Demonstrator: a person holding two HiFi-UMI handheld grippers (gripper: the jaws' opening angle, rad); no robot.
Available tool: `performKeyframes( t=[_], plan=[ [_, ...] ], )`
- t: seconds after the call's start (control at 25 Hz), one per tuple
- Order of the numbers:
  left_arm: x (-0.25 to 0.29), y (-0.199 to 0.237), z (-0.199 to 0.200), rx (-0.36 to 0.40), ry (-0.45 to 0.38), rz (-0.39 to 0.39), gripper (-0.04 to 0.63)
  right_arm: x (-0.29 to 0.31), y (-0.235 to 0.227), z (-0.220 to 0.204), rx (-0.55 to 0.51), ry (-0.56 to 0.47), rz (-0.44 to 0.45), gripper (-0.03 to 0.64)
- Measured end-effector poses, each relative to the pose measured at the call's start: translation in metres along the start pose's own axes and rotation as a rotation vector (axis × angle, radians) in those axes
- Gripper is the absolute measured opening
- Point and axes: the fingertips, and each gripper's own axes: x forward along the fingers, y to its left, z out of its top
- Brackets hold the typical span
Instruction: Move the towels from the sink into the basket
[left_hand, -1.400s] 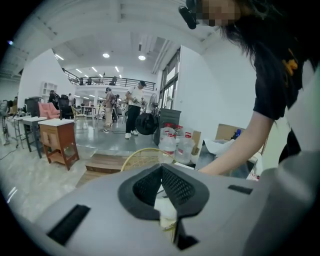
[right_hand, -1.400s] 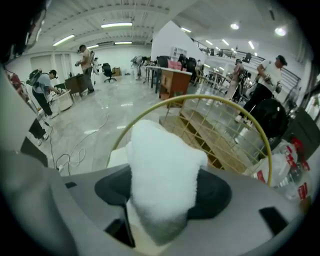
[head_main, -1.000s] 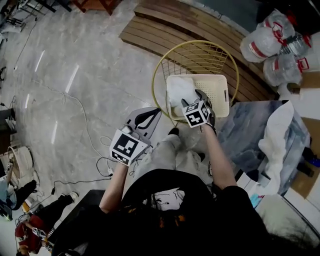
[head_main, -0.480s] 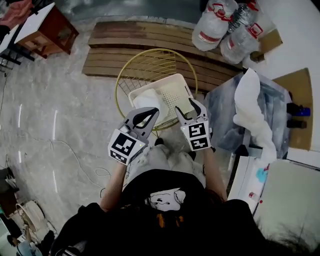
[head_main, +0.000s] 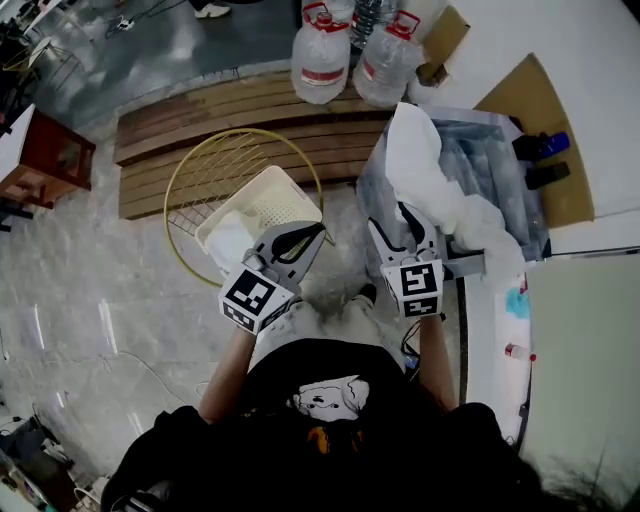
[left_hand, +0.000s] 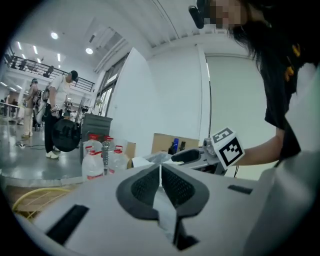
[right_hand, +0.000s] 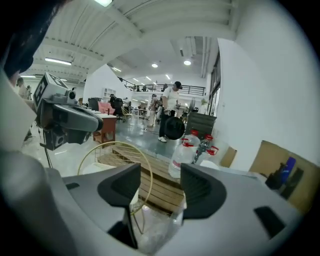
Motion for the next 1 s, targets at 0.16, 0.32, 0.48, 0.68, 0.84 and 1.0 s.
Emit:
performKeyframes(
  t=[0.16,0.32,0.48,0.68,0.84,1.0],
  plan=[
    [0.057,-0.034,0.01,0.013,0.01,-0.028,0.005,-0.024,-0.064,-0.025,-0.002,0.006,-0.034,0.259],
    [0.105,-0.06,0.017,0.02,0.014,-0.022,0.005,-0.031,-0.117,-0.052,0.004,0.032,-0.009,0.309],
    [0.146,-0.077,0.023,0.023,0.025,0.012,0.005,-0.012,-0.152,-0.091,-0.002,0.11,0.084,0.379],
    [0.167,-0.087,0.023,0.025,0.054,0.079,0.005,0.034,-0.164,-0.129,0.05,0.184,0.27,0.419],
    [0.163,-0.083,0.018,0.014,0.082,0.153,0.005,0.064,-0.155,-0.145,0.21,0.225,0.418,0.437],
    [0.153,-0.076,0.014,0.005,0.101,0.22,0.005,0.073,-0.154,-0.147,0.298,0.228,0.444,0.434]
  ],
)
